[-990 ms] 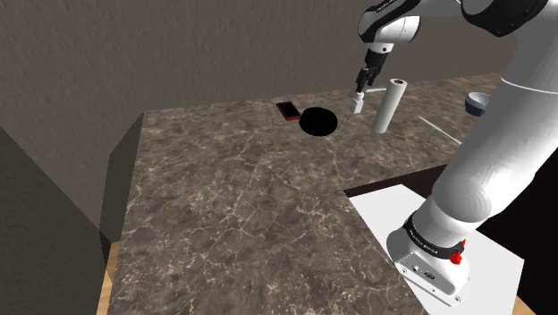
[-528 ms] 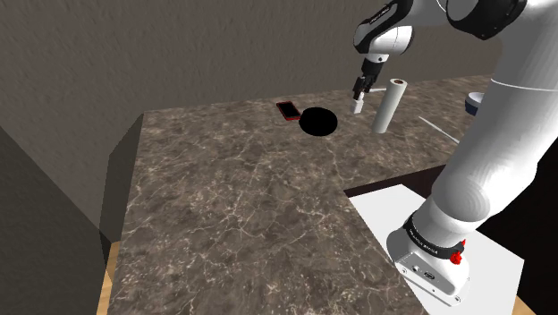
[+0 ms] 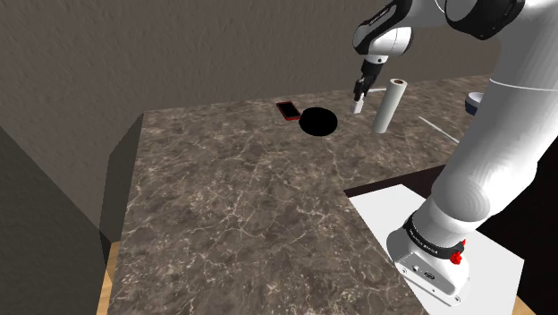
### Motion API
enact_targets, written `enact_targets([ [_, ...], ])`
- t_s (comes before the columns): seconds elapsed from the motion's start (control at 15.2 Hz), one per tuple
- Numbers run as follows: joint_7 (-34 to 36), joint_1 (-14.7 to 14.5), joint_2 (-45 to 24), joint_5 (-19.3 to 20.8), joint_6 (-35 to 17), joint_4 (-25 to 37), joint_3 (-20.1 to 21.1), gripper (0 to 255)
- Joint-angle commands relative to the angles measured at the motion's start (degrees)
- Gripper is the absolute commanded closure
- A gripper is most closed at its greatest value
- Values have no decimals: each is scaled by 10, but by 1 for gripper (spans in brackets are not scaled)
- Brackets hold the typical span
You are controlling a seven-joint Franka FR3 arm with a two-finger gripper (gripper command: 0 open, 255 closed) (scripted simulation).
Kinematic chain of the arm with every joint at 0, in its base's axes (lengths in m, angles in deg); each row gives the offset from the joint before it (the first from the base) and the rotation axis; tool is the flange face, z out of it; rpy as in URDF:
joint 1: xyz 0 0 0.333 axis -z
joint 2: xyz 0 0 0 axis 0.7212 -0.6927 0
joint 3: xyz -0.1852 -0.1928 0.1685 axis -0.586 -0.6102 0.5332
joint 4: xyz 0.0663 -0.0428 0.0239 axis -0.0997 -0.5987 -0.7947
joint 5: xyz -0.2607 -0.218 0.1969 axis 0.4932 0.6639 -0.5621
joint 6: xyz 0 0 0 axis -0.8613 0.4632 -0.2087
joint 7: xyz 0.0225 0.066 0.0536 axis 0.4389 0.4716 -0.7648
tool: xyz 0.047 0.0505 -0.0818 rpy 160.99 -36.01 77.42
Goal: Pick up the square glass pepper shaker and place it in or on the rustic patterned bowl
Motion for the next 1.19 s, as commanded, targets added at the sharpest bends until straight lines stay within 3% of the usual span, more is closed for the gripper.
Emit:
enact_targets([
  [0.0,0,0,0,0,0,0,0,255],
  [0.53,0,0,0,0,0,0,0,255],
  [1.12,16,-6,34,24,61,32,-7,255],
])
